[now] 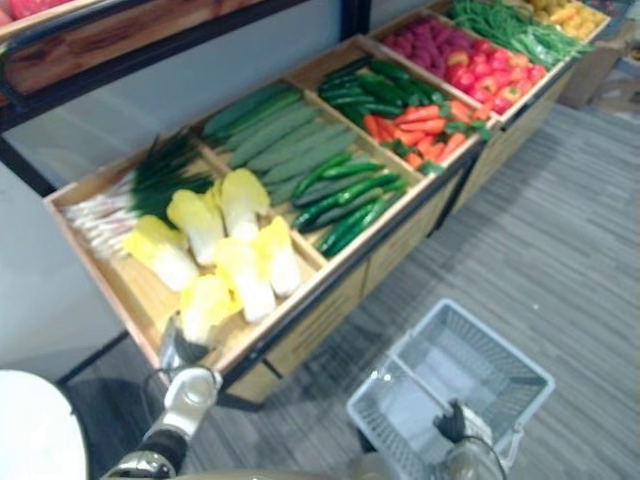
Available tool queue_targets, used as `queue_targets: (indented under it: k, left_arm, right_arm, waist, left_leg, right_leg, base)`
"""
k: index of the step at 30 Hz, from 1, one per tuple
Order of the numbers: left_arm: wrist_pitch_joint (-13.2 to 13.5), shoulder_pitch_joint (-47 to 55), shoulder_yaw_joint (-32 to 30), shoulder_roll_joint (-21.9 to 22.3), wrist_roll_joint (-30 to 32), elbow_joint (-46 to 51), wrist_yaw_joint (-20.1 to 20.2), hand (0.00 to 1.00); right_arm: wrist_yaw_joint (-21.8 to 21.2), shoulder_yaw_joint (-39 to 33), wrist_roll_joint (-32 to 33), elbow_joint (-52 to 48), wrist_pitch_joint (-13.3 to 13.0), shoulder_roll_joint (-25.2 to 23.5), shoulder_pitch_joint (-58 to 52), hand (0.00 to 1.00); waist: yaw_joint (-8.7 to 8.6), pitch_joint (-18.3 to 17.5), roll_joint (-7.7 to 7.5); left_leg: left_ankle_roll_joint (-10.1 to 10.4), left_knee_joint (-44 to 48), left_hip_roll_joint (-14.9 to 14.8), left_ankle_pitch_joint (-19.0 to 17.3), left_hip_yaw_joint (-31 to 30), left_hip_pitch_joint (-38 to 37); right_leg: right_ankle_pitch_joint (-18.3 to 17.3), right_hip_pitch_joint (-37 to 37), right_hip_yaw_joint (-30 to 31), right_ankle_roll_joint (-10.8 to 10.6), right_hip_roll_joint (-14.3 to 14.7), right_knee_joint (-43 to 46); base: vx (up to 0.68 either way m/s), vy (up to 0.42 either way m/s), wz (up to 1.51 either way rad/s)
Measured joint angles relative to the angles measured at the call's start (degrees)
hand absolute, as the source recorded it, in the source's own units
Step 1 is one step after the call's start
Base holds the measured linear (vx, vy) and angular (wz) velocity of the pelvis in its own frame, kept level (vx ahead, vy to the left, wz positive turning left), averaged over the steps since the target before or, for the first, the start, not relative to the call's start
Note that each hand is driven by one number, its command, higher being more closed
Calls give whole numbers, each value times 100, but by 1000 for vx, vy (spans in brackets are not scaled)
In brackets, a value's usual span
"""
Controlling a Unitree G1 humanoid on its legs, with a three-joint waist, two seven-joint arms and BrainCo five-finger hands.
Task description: Pick vegetable in the basket
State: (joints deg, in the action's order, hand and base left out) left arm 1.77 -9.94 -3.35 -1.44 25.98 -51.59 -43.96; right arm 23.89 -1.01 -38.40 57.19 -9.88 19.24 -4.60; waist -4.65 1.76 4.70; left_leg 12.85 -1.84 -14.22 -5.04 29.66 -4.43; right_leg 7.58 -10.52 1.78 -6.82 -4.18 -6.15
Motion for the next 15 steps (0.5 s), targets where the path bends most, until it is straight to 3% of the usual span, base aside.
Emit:
queue_targets:
  k: [5,15]
  left_arm:
    - [-1,7,-153,27,-30,-31,-218,100]
    - [71,-71,-93,26,-100,-98,-221,100]
  right_arm:
    - [71,161,0,71,-37,4,14,100]
    - [72,370,17,231,-45,1,95,100]
  waist:
    - [2,4,-3]
    - [-6,127,-107]
  left_leg:
    - [8,-3,-95,10,32,-54]
    - [11,-11,-104,9,-86,-220]
  right_leg:
    - [-3,31,5,5,103,12]
    - [-21,288,-134,22,78,11]
  base:
    - [7,-46,-5]
    - [-21,-30,6]
